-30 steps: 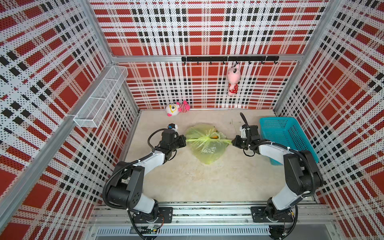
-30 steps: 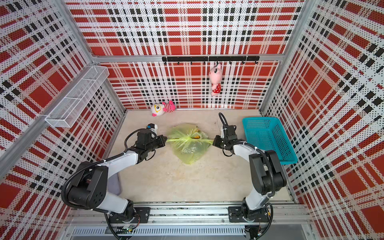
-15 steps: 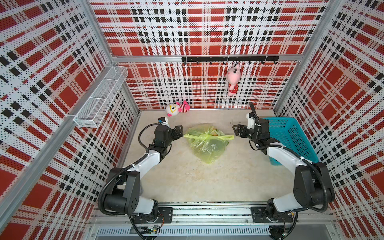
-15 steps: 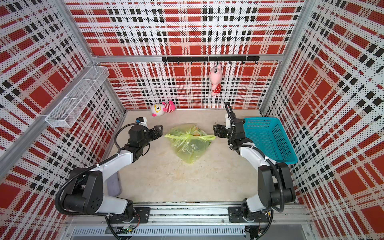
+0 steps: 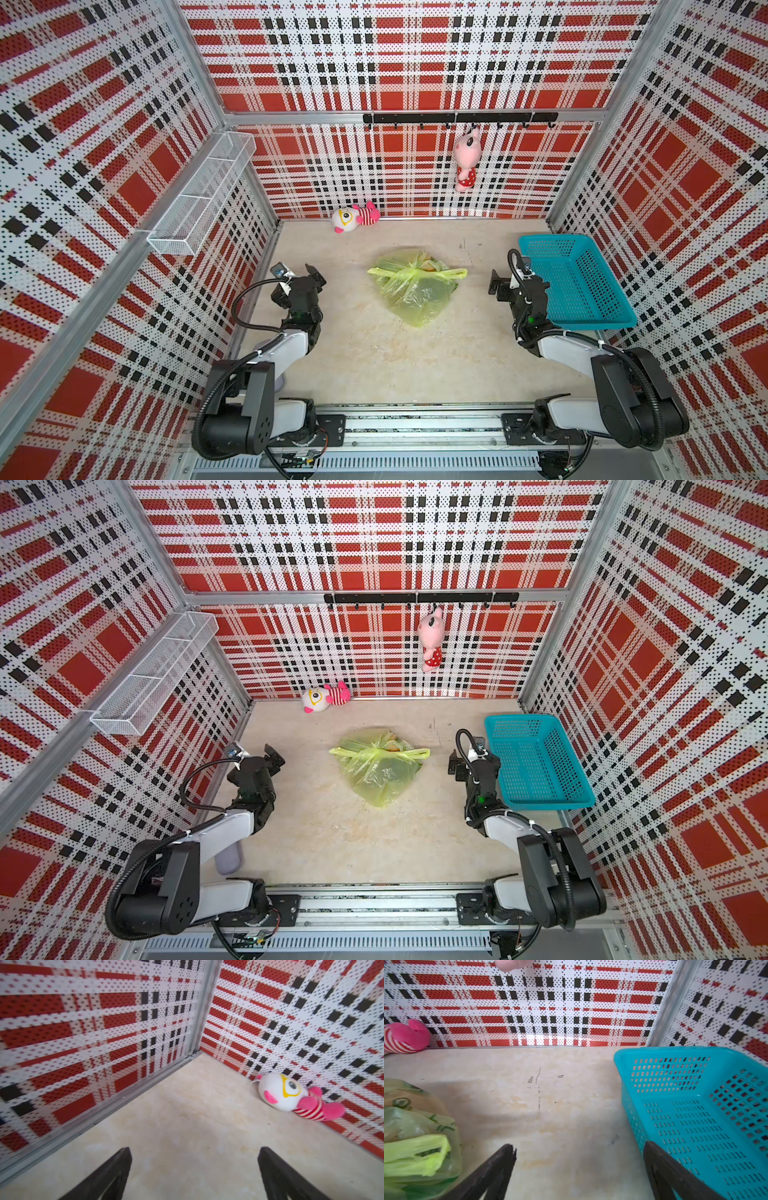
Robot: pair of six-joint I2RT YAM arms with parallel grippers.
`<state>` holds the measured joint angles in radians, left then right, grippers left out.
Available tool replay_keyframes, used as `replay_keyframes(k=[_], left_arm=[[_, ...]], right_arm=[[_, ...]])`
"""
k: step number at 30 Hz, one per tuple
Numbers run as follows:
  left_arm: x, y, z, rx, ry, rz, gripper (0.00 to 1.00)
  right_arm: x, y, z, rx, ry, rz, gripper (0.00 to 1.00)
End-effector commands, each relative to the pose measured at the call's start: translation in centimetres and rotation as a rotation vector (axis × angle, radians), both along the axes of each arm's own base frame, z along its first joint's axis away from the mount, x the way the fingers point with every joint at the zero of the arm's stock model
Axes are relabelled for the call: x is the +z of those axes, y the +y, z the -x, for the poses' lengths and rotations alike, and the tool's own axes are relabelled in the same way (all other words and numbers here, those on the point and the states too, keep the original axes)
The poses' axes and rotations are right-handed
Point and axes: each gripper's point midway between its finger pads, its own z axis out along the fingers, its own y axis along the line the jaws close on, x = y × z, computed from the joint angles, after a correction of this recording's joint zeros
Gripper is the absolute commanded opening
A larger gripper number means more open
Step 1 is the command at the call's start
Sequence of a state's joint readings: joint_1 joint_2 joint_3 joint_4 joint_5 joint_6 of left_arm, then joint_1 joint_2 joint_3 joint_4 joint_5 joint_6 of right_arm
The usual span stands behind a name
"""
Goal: Place the pineapple into a plastic bag & tie a knot
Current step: Reset both arms
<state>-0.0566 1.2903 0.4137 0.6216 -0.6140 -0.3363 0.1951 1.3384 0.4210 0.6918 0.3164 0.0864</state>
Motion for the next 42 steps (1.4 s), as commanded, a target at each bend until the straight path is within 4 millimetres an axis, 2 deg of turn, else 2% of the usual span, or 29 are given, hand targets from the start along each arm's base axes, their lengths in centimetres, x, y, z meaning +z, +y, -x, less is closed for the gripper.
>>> replay_keyframes(k=[1, 5, 9, 12, 14, 16, 21, 24, 27, 29, 34, 42], left_arm=[[2.9, 1.7, 1.4, 0.066, -0.08, -0.133, 0.98], [2.2, 1.2, 2.4, -0.023, -0.146, -0.154, 0.98], [2.4, -0.1, 4.1, -0.116, -0.257, -0.163, 0.98], [2.7, -0.9, 4.6, -0.17, -0.306, -0.179, 0.98], [2.6, -1.4, 4.6, -0.206, -0.314, -0.193, 0.98], [2.4, -1.8, 4.3, -0.241, -0.319, -0.194, 0.98], [1.7, -2.7, 3.7, -0.306, -0.339, -0.2, 0.98], [1.6, -2.8, 3.5, -0.311, -0.341, -0.204, 0.98], [1.1, -2.9, 2.8, -0.319, -0.31, -0.202, 0.98], [0.8, -3.1, 2.1, -0.334, -0.285, -0.202, 0.98], [-0.3, -3.5, -0.3, -0.349, -0.198, -0.201, 0.98], [-0.3, -3.6, -0.5, -0.349, -0.191, -0.206, 0.98]], right_arm=[[2.2, -1.7, 0.0, -0.086, -0.089, 0.029, 1.0], [2.3, -2.4, 0.4, -0.081, -0.106, -0.001, 1.0], [0.5, -2.9, 0.7, -0.09, -0.028, 0.02, 1.0], [-0.4, -2.7, 1.3, -0.06, -0.068, 0.02, 1.0], [-0.2, -2.6, 1.6, -0.034, -0.121, 0.024, 1.0], [-0.3, -2.9, 1.7, -0.031, -0.144, 0.028, 1.0], [-1.3, -1.9, 1.3, 0.107, -0.164, -0.014, 1.0], [-2.3, -1.2, 0.8, 0.153, -0.148, -0.006, 1.0], [-3.3, -1.4, 0.0, 0.142, -0.076, -0.01, 1.0], [-3.2, -2.0, -0.3, 0.117, -0.077, -0.027, 1.0], [-3.0, -2.0, -0.2, 0.115, -0.088, -0.026, 1.0], [-3.1, -2.2, -0.3, 0.103, -0.082, -0.017, 1.0]])
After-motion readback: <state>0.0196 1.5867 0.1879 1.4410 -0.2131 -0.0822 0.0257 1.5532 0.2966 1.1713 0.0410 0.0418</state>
